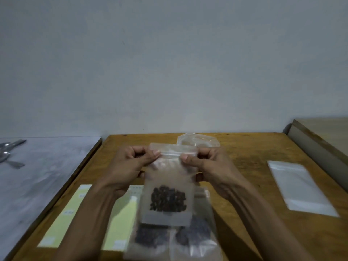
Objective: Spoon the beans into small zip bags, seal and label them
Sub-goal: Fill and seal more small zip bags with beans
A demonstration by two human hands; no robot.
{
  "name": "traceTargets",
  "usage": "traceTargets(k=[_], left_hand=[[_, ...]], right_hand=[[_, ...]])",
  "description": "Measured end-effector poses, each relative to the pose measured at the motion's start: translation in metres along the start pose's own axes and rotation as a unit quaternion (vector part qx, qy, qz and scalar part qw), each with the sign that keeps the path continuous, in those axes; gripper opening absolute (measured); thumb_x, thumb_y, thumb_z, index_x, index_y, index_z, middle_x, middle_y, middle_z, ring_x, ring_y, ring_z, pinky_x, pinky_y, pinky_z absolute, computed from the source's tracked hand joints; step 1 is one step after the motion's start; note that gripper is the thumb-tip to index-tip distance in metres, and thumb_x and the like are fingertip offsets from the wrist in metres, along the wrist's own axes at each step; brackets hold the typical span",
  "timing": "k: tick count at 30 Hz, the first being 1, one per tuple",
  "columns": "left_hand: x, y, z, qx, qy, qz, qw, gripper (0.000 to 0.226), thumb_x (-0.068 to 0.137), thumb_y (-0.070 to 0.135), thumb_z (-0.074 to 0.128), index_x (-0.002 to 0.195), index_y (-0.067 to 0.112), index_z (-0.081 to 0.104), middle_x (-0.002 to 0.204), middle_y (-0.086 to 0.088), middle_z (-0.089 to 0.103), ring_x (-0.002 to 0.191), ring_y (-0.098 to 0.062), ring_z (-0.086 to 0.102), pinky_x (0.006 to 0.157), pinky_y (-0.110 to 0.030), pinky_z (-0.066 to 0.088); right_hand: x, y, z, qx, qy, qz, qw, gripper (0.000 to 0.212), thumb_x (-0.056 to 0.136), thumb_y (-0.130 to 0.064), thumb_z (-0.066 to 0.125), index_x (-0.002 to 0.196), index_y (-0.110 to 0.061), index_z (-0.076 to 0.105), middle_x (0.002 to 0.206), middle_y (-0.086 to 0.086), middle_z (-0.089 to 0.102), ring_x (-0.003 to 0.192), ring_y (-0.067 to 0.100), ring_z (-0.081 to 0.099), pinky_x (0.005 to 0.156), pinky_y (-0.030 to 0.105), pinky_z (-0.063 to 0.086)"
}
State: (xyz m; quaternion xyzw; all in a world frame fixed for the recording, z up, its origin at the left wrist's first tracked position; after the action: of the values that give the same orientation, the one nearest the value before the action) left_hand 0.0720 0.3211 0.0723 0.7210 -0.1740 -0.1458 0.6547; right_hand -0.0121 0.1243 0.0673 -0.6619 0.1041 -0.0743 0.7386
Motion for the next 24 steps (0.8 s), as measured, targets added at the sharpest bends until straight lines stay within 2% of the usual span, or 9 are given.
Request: traceTargets(k=[2,6,8,10,13,15,17,21,24], left_hand=[[-0.006,-0.008,-0.018,0.037,-0.006,-0.044,0.998,0.030,0.076,0.032,0.076,0.076,0.002,0.072,0.080,-0.016,0.067,0.069,-0.025,0.060,0.061,-0.035,0.050],[-0.013,-0.032,-0.035,0.154,-0.023,-0.121,0.980,0.018,0.088,0.017,0.075,0.083,0.000,0.074,0.078,-0.016,0.071,0.065,-0.016,0.067,0.055,-0.031,0.057],[-0.011,-0.045,-0.036,0.217,-0.011,-0.124,0.968,0.017,0.089,0.018,0.075,0.082,0.003,0.074,0.078,-0.020,0.070,0.067,-0.019,0.065,0.057,-0.030,0.057],[-0.006,-0.057,-0.035,0.273,0.007,-0.109,0.956,0.017,0.088,0.019,0.077,0.080,0.004,0.074,0.068,-0.011,0.067,0.064,-0.018,0.061,0.057,-0.032,0.053],[0.004,-0.068,-0.033,0.352,0.037,-0.060,0.933,0.021,0.082,0.025,0.083,0.073,0.014,0.068,0.061,0.005,0.057,0.059,-0.013,0.052,0.061,-0.031,0.047],[0.008,-0.070,-0.028,0.369,0.049,-0.041,0.927,0.022,0.080,0.033,0.083,0.081,0.020,0.065,0.067,0.006,0.054,0.061,-0.011,0.050,0.065,-0.029,0.046],[0.010,-0.065,-0.021,0.369,0.061,-0.027,0.927,0.027,0.081,0.036,0.082,0.098,0.022,0.068,0.077,0.008,0.059,0.069,-0.008,0.056,0.067,-0.027,0.048],[0.014,-0.042,0.006,0.343,0.072,0.030,0.936,0.036,0.083,0.036,0.080,0.113,0.019,0.070,0.090,0.011,0.064,0.082,-0.001,0.061,0.074,-0.022,0.050],[0.019,-0.021,0.037,0.316,0.071,0.092,0.942,0.030,0.083,0.034,0.080,0.109,0.021,0.072,0.088,0.013,0.066,0.081,-0.001,0.064,0.070,-0.017,0.051]], right_hand=[[-0.002,0.013,0.014,-0.032,-0.001,0.033,0.999,0.019,0.080,-0.009,0.081,0.090,0.005,0.072,0.078,0.016,0.074,0.062,0.021,0.068,0.055,0.034,0.058],[0.003,0.047,0.032,-0.200,0.009,0.041,0.979,0.020,0.082,-0.021,0.082,0.084,-0.004,0.072,0.072,0.009,0.076,0.064,0.023,0.072,0.068,0.045,0.063],[0.006,0.057,0.037,-0.310,0.026,0.018,0.950,0.020,0.082,-0.030,0.081,0.078,-0.013,0.071,0.073,0.002,0.074,0.070,0.016,0.071,0.067,0.038,0.061],[0.009,0.064,0.041,-0.401,0.042,-0.009,0.915,0.021,0.082,-0.038,0.079,0.080,-0.019,0.069,0.076,-0.005,0.070,0.071,0.010,0.066,0.061,0.031,0.055],[0.012,0.073,0.042,-0.500,0.050,-0.045,0.863,0.041,0.080,-0.051,0.074,0.113,-0.028,0.067,0.114,-0.006,0.067,0.104,0.012,0.059,0.087,0.034,0.053],[0.010,0.073,0.039,-0.516,0.052,-0.047,0.854,0.055,0.082,-0.052,0.072,0.131,-0.031,0.058,0.135,-0.006,0.054,0.125,0.015,0.046,0.101,0.035,0.045],[0.008,0.068,0.034,-0.497,0.065,-0.066,0.863,0.056,0.084,-0.050,0.072,0.134,-0.031,0.056,0.137,-0.006,0.052,0.128,0.015,0.045,0.102,0.034,0.043],[0.005,0.052,0.018,-0.445,0.100,-0.109,0.883,0.045,0.084,-0.045,0.074,0.125,-0.030,0.064,0.126,-0.007,0.062,0.111,0.012,0.058,0.090,0.035,0.054],[0.000,0.033,-0.006,-0.410,0.147,-0.130,0.891,0.036,0.085,-0.038,0.075,0.120,-0.027,0.070,0.117,-0.009,0.068,0.094,0.005,0.061,0.074,0.019,0.050]])
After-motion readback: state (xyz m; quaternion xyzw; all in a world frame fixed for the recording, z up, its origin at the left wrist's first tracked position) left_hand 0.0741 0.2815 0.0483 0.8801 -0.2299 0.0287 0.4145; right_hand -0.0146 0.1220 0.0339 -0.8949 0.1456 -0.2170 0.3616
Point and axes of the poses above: each hand's wrist, its own x-axis towards the middle knuckle, its own z-axis out of the palm, y = z × x, the point moved 1 cm from there along x, towards the middle knuckle
